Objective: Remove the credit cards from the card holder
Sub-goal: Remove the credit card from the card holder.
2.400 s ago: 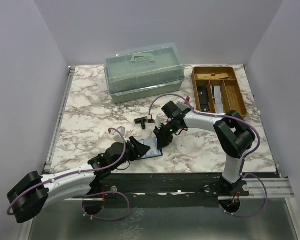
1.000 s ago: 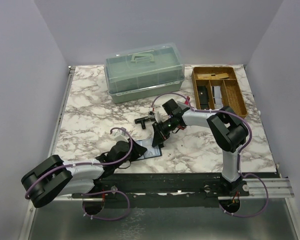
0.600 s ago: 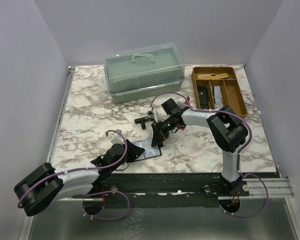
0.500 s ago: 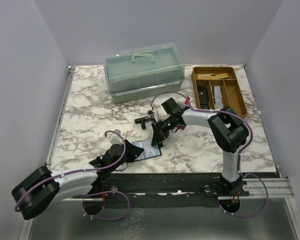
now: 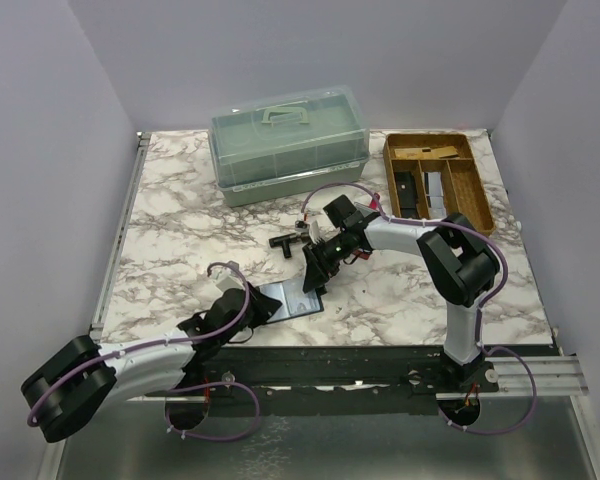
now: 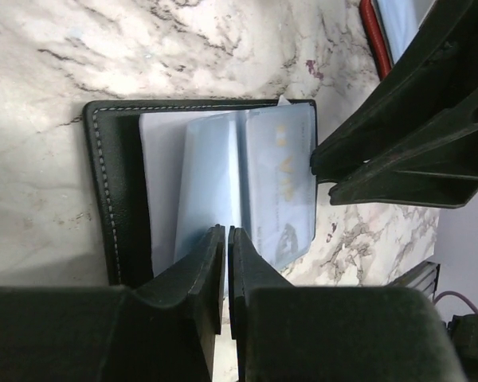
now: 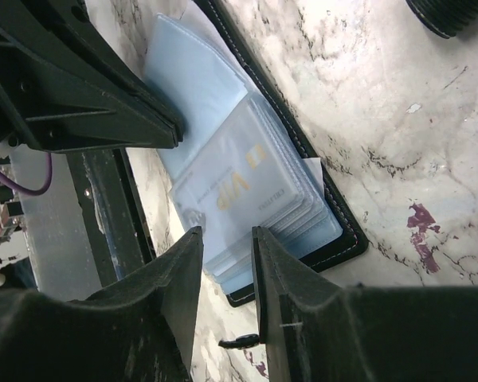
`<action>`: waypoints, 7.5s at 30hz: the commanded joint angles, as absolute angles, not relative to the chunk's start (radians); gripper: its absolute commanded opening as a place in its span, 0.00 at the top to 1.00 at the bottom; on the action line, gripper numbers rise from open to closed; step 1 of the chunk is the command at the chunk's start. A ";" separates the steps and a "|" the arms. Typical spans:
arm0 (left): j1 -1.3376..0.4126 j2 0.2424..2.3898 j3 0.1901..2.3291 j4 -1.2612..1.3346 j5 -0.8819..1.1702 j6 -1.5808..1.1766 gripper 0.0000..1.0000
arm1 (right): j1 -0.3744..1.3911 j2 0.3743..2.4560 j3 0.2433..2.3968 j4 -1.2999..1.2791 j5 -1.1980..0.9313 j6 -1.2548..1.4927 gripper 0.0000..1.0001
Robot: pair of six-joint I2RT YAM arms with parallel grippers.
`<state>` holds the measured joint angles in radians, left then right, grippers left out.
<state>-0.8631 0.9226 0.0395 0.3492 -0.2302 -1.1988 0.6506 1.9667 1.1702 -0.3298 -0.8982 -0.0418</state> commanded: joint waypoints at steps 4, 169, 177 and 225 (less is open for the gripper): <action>-0.857 0.911 0.086 0.380 -0.228 -1.150 0.89 | 0.649 1.960 1.173 -0.356 -0.828 -0.060 0.62; -0.710 1.141 0.072 0.623 -0.059 -1.252 0.38 | 0.694 1.941 1.226 -0.300 -1.010 -0.079 0.47; -0.707 1.165 0.084 0.642 -0.052 -1.258 0.39 | 0.780 1.897 1.222 -0.324 -0.812 -0.161 0.45; -0.682 0.926 0.034 0.535 -0.040 -1.233 0.65 | 0.660 1.924 1.197 -0.345 -0.997 -0.094 0.00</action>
<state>-0.6872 0.9554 0.0498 0.5293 -0.0513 -1.2442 0.6643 1.9144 1.1866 -0.3386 -0.9600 -0.1043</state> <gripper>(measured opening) 0.370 0.998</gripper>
